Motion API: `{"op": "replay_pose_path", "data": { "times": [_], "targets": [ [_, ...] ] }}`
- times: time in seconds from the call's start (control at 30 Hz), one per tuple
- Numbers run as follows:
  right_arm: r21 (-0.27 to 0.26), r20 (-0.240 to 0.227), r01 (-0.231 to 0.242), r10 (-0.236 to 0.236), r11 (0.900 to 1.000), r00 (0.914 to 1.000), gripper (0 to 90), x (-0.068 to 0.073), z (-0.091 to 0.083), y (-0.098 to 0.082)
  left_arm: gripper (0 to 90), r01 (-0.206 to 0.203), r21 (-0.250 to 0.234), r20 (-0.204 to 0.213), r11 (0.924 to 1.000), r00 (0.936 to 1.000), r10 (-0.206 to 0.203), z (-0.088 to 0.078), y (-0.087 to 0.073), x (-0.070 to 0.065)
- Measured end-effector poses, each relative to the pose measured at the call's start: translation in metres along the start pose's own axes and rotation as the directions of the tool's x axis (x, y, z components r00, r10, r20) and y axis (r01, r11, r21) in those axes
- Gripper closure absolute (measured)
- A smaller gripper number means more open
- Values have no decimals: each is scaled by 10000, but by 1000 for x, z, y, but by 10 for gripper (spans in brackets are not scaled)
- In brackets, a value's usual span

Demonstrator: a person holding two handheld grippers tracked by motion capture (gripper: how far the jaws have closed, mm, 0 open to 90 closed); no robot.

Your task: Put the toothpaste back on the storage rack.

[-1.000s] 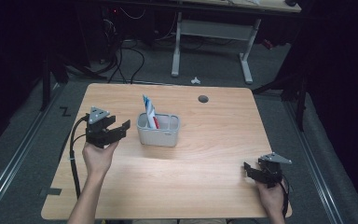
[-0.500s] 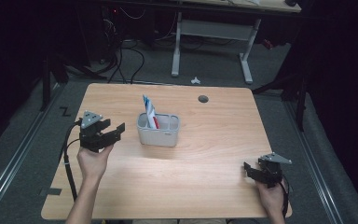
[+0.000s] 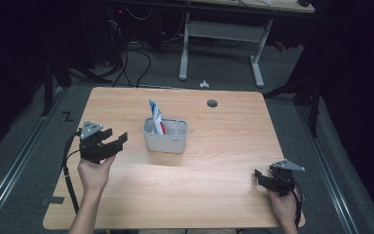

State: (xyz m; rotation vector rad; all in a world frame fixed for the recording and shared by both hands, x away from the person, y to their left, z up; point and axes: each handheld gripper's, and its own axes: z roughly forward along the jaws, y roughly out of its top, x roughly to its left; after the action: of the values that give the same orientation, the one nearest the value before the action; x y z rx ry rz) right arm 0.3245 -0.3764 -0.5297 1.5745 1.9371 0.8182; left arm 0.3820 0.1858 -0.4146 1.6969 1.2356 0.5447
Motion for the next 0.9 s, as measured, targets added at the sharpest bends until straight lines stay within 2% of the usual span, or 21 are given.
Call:
{"op": "replay_pose_path", "data": {
  "times": [0.9],
  "targets": [
    [-2,4,6,-6,10000,10000,326,0,0,0,399,364,176,3,9992,9993,-364,-4,-24,7]
  ]
}}
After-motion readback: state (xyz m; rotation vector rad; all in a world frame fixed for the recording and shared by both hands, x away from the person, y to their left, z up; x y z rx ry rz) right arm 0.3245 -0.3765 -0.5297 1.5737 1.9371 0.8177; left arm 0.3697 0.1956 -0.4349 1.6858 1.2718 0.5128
